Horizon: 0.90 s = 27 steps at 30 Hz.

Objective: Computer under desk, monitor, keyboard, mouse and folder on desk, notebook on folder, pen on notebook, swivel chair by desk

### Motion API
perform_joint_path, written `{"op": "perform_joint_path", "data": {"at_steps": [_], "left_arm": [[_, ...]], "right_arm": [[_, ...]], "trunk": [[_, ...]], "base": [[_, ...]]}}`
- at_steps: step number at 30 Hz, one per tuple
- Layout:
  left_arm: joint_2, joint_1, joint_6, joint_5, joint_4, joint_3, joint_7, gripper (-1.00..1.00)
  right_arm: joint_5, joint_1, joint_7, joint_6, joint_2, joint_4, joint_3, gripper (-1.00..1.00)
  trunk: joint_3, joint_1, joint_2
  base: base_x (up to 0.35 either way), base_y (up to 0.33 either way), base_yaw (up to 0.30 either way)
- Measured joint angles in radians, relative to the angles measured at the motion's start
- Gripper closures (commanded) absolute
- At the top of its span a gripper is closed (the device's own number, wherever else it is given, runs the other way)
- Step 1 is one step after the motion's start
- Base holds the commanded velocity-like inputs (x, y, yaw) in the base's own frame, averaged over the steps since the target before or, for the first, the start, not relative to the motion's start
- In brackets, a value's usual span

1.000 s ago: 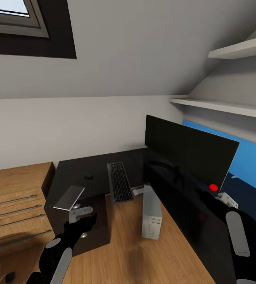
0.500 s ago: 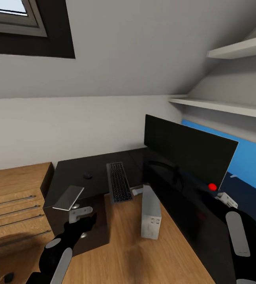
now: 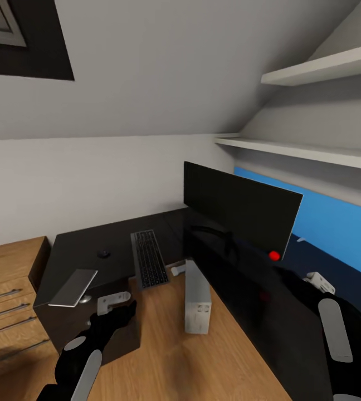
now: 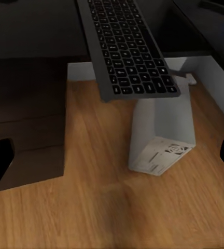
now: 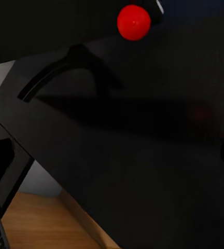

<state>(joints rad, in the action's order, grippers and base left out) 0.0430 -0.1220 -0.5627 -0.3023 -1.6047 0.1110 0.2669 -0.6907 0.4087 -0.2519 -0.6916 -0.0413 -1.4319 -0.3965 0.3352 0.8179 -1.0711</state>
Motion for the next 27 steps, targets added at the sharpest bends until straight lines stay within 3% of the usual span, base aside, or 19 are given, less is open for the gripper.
{"op": "perform_joint_path", "data": {"at_steps": [5, 12, 21, 27], "left_arm": [[0.0, 0.0, 0.0, 0.0, 0.0, 0.0, 0.0, -1.0], [0.0, 0.0, 0.0, 0.0, 0.0, 0.0, 0.0, -1.0], [0.0, 0.0, 0.0, 0.0, 0.0, 0.0, 0.0, -1.0], [0.0, 0.0, 0.0, 0.0, 0.0, -0.001, 0.0, -1.0]], "right_arm": [[-0.001, 0.0, 0.0, 0.0, -0.001, 0.0, -0.001, -1.0], [0.0, 0.0, -0.001, 0.0, 0.0, 0.0, -0.04, -1.0], [-0.001, 0.0, -0.002, 0.0, 0.0, 0.0, -0.045, -1.0], [-0.002, 0.0, 0.0, 0.001, 0.0, 0.0, -0.056, -1.0]], "trunk": [[0.0, 0.0, 0.0], [0.0, 0.0, 0.0], [0.0, 0.0, 0.0], [0.0, 0.0, 0.0]], "base": [[0.0, 0.0, -0.262], [0.0, 0.0, -0.265], [0.0, 0.0, -0.264], [0.0, 0.0, -0.08]]}}
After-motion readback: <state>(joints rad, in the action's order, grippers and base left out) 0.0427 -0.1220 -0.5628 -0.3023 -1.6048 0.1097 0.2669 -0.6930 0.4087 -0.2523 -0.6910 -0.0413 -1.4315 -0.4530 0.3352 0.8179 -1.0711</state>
